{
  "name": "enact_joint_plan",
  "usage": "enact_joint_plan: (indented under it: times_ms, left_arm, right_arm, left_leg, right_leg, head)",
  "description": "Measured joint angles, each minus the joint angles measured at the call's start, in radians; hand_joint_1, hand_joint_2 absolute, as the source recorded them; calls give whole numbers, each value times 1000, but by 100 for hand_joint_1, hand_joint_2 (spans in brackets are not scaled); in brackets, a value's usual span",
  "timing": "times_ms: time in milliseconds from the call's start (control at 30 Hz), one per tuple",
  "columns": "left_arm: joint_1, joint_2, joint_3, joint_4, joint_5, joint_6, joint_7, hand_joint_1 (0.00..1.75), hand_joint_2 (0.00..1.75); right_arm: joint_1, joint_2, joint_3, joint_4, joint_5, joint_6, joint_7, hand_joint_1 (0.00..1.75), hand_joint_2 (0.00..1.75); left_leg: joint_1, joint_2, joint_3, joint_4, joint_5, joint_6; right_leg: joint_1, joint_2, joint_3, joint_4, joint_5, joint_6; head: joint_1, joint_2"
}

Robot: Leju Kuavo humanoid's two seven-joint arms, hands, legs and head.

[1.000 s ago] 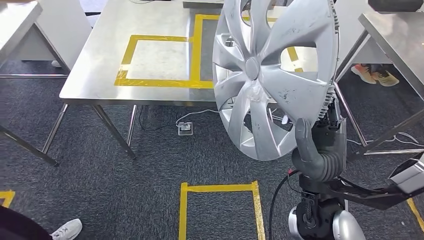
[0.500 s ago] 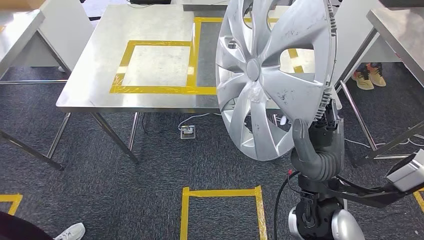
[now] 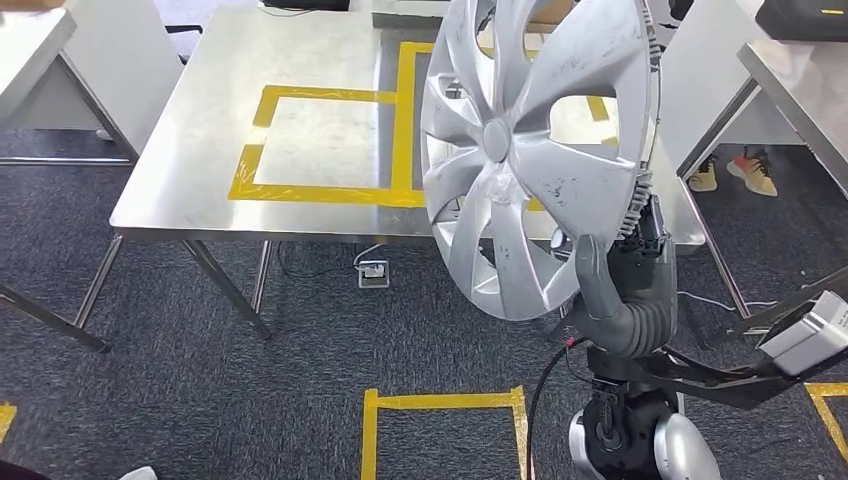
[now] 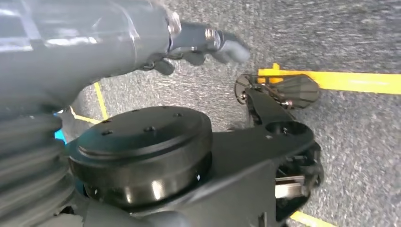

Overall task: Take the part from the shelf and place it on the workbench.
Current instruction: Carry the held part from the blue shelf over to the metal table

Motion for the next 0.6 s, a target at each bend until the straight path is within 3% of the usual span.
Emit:
enact_joint_plan:
  times_ms: [67,100,133,167,200,233,267,300,333,433,467,533,600]
  left_arm:
    - [1,1,0,0,0,0,0,0,175]
    - [1,1,0,1,0,0,0,0,175]
    - [1,2,0,1,0,0,0,0,175]
    - [1,2,0,1,0,0,0,0,175]
    - [1,0,0,1,0,0,0,0,175]
    - [1,-1,0,1,0,1,0,0,175]
    - [0,-3,0,1,1,2,0,0,175]
    - [0,-6,0,1,1,3,0,0,175]
    - [-1,-7,0,1,1,4,0,0,175]
    - [-2,-8,-1,1,1,6,-2,0,175]
    - [-3,-8,-1,1,1,6,-2,0,175]
    - [-3,-7,-1,1,0,7,-3,0,175]
    - [-1,-3,-2,2,0,8,-3,0,175]
  right_arm:
    - [1,0,0,2,0,1,0,175,175]
    - [1,0,0,3,0,1,0,175,175]
    - [2,0,0,5,0,1,0,175,175]
    - [2,0,0,7,0,1,0,175,175]
    - [2,0,0,8,0,1,0,175,175]
    - [2,0,0,8,0,1,0,175,175]
    - [3,1,-1,8,0,1,0,175,175]
    - [3,1,-1,7,0,1,-1,175,175]
    - [4,1,-1,7,0,1,-1,175,175]
    - [6,3,-2,6,0,1,-3,175,175]
    - [6,4,-2,6,0,0,-5,175,175]
    - [6,6,-3,6,0,0,-8,175,175]
    - [11,7,-4,6,0,-1,-9,175,175]
  left_leg:
    - [-7,4,19,0,-16,7]
    - [-11,5,31,-1,-26,9]
    - [-17,6,45,-1,-35,10]
    - [-23,6,62,-2,-46,11]
    - [-27,7,77,-5,-56,12]
    - [-30,7,88,-9,-64,12]
    - [-31,7,95,-12,-71,11]
    - [-29,8,100,-15,-73,8]
    - [-27,7,104,-17,-71,3]
    - [-24,-6,108,12,-71,-15]
    - [-22,-13,88,53,-82,-21]
    - [-13,-19,10,163,-122,-36]
    - [-2,-16,-57,218,-142,-52]
  right_leg:
    - [4,0,-87,117,-39,-4]
    - [8,0,-112,131,-35,-12]
    - [14,0,-122,115,-12,-22]
    - [22,1,-117,65,35,-36]
    - [34,2,-106,2,92,-56]
    - [43,3,-96,-49,131,-75]
    - [51,4,-86,-93,158,-93]
    - [57,4,-80,-117,166,-103]
    - [58,3,-72,-130,160,-108]
    - [50,-2,-19,-183,166,-107]
    - [44,-3,-1,-196,166,-104]
    - [35,-4,21,-205,155,-96]
    - [25,-3,39,-203,135,-83]
  head:
    - [13,0]
    - [19,0]
    - [24,0]
    - [29,0]
    - [33,0]
    - [30,0]
    - [27,0]
    - [24,0]
    - [23,0]
    - [31,0]
    - [28,0]
    - [18,0]
    - [10,0]
